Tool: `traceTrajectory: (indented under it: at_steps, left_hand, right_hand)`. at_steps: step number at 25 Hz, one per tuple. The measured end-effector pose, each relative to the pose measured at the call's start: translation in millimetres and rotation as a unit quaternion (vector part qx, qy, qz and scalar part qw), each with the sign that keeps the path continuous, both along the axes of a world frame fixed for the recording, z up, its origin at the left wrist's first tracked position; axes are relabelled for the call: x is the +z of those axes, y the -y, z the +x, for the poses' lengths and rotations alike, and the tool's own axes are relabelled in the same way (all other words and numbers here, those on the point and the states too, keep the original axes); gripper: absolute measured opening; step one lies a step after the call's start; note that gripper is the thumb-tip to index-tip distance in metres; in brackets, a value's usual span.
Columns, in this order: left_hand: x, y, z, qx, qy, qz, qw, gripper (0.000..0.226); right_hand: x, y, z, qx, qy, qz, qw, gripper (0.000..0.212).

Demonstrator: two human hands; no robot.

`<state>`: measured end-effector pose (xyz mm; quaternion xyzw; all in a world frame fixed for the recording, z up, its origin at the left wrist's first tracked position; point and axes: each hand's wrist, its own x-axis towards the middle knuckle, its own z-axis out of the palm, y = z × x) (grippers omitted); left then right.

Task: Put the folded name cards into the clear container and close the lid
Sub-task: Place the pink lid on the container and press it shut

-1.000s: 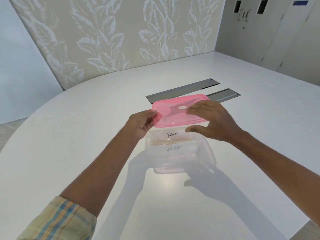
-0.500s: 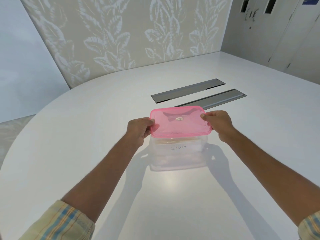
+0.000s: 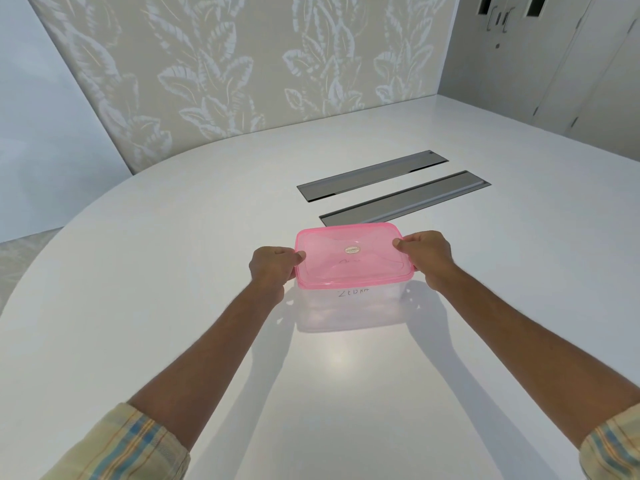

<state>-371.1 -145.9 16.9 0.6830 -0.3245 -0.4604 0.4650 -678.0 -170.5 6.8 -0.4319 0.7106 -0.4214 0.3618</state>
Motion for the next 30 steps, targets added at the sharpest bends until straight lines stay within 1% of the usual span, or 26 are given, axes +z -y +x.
traceTrajectory:
  at_steps: [4, 7, 11, 13, 15, 18, 20, 23, 24, 27, 30]
  left_hand:
    - [-3.5, 1.0, 0.3, -0.007, 0.016, 0.016, 1.0, 0.021]
    - [-2.5, 2.8, -3.0, -0.032, -0.003, 0.03, 0.999, 0.018]
    - [3.3, 4.1, -9.1, -0.079, -0.008, 0.043, 0.996, 0.049]
    - [2.9, 3.4, -13.0, -0.085, 0.014, 0.044, 0.995, 0.054]
    - [0.4, 3.3, -15.9, -0.085, 0.034, 0.037, 0.995, 0.056]
    - [0.2, 4.5, -21.7, -0.088, 0.088, 0.034, 0.992, 0.058]
    - [3.5, 8.1, -26.5, -0.091, 0.153, 0.038, 0.983, 0.064]
    - [6.5, 24.2, -35.4, -0.098, 0.264, 0.024, 0.959, 0.052]
    - [7.2, 31.3, -37.6, -0.101, 0.288, 0.021, 0.952, 0.048]
    - [2.1, 48.0, -39.7, -0.098, 0.323, 0.016, 0.941, 0.046]
    - [-10.6, 54.4, -36.4, -0.094, 0.339, -0.01, 0.936, 0.041]
  right_hand:
    - [-0.9, 1.6, 1.1, -0.003, -0.005, 0.002, 1.0, 0.017]
    - [-4.2, 3.1, 0.2, -0.009, 0.002, 0.006, 1.0, 0.023]
    - [-12.0, 6.7, 6.2, -0.019, -0.004, 0.017, 1.0, 0.033]
    - [-16.7, 8.0, 11.9, -0.021, -0.027, 0.02, 0.999, 0.038]
    - [-17.0, 9.6, 14.6, -0.021, -0.043, 0.023, 0.999, 0.032]
    - [-13.1, 11.5, 13.7, -0.012, -0.064, 0.032, 0.997, 0.024]
    - [-14.0, 11.8, 13.3, -0.009, -0.076, 0.028, 0.997, 0.024]
    - [-18.3, 12.1, 14.6, -0.017, -0.075, 0.015, 0.997, 0.024]
    - [-19.1, 12.4, 14.8, -0.018, -0.076, 0.014, 0.997, 0.024]
    - [-20.6, 14.2, 11.0, -0.013, -0.082, 0.02, 0.996, 0.024]
    - [-20.8, 19.4, 5.4, 0.009, -0.067, 0.039, 0.997, 0.023]
